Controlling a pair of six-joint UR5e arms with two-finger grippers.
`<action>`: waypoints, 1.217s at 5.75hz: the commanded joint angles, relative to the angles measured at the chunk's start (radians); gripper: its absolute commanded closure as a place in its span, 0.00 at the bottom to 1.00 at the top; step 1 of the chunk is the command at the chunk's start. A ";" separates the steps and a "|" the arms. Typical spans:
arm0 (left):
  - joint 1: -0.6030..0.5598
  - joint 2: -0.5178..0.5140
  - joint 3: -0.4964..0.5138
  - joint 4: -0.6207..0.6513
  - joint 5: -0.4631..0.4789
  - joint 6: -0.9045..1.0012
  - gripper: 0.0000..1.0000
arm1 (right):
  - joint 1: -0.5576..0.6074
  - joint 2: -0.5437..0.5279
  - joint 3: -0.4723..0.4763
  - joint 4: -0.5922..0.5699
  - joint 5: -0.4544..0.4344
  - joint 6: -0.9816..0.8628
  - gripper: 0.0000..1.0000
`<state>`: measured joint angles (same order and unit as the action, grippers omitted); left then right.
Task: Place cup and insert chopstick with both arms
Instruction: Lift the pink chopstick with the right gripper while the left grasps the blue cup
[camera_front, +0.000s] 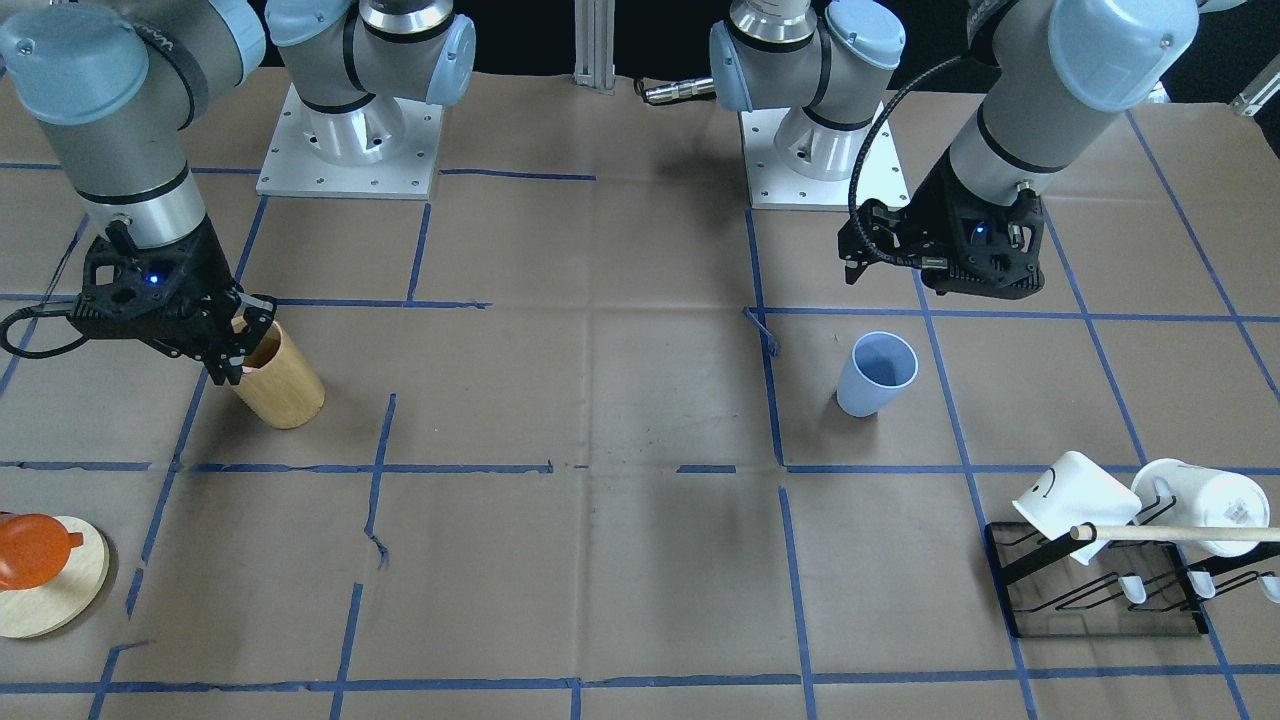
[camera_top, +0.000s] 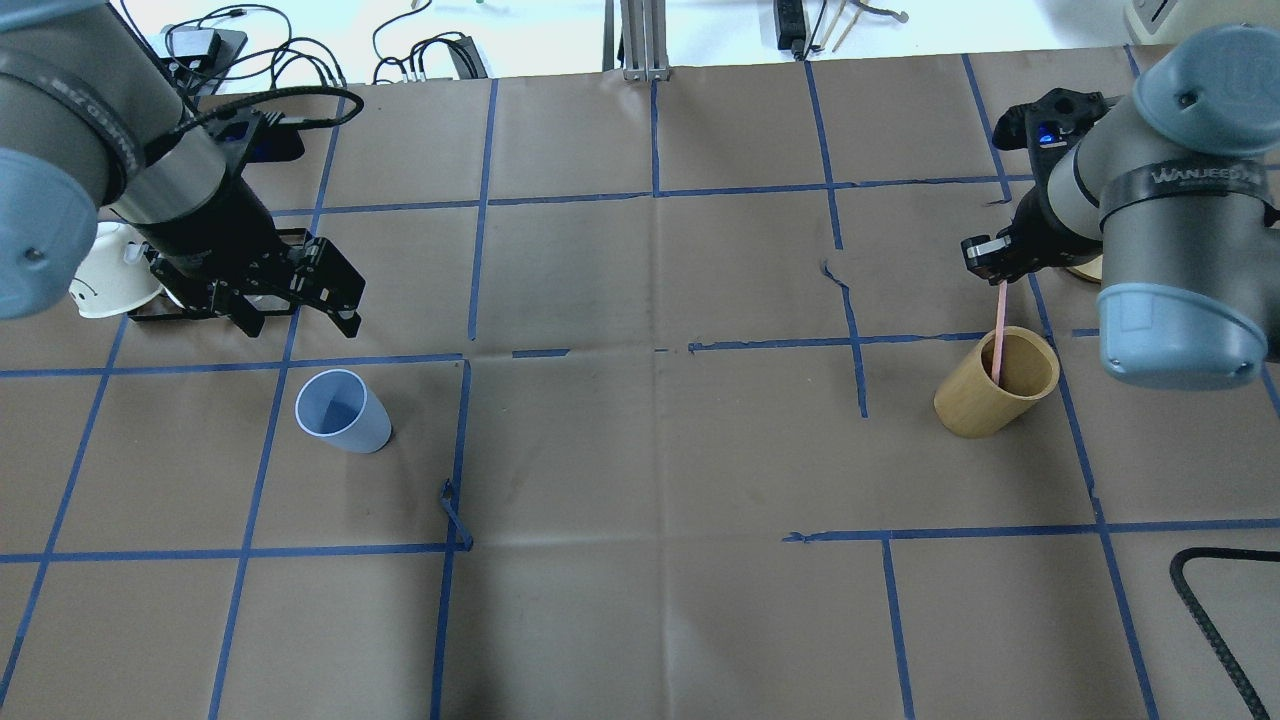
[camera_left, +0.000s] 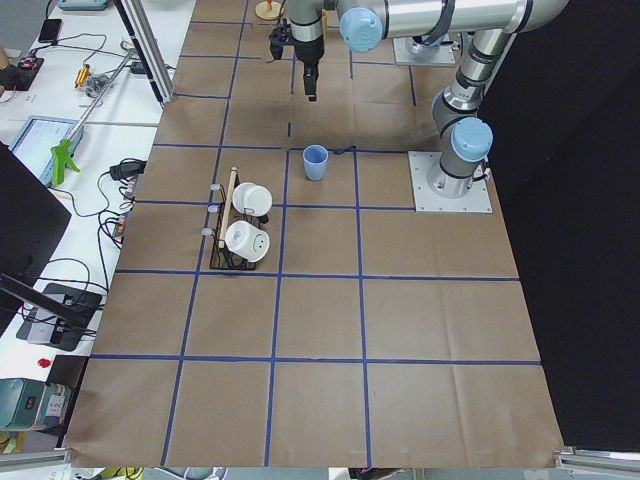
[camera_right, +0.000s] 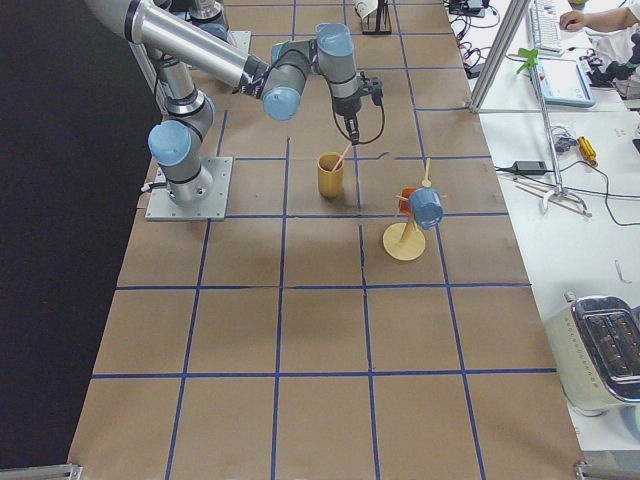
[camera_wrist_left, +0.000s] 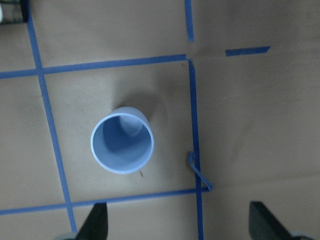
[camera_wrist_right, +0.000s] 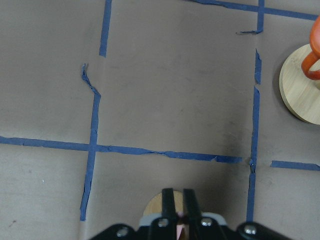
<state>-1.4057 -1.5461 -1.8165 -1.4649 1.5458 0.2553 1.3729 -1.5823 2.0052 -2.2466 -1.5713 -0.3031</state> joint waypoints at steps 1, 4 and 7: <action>0.017 -0.015 -0.184 0.227 0.007 0.009 0.01 | 0.002 -0.007 -0.029 -0.001 0.008 0.007 0.91; 0.014 -0.129 -0.262 0.437 0.005 0.012 0.25 | 0.014 0.014 -0.412 0.482 0.004 0.034 0.91; 0.014 -0.129 -0.253 0.437 0.010 0.010 0.95 | 0.138 0.146 -0.730 0.819 -0.001 0.291 0.91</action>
<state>-1.3912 -1.6760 -2.0735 -1.0281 1.5534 0.2669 1.4626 -1.4890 1.3695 -1.5114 -1.5723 -0.1043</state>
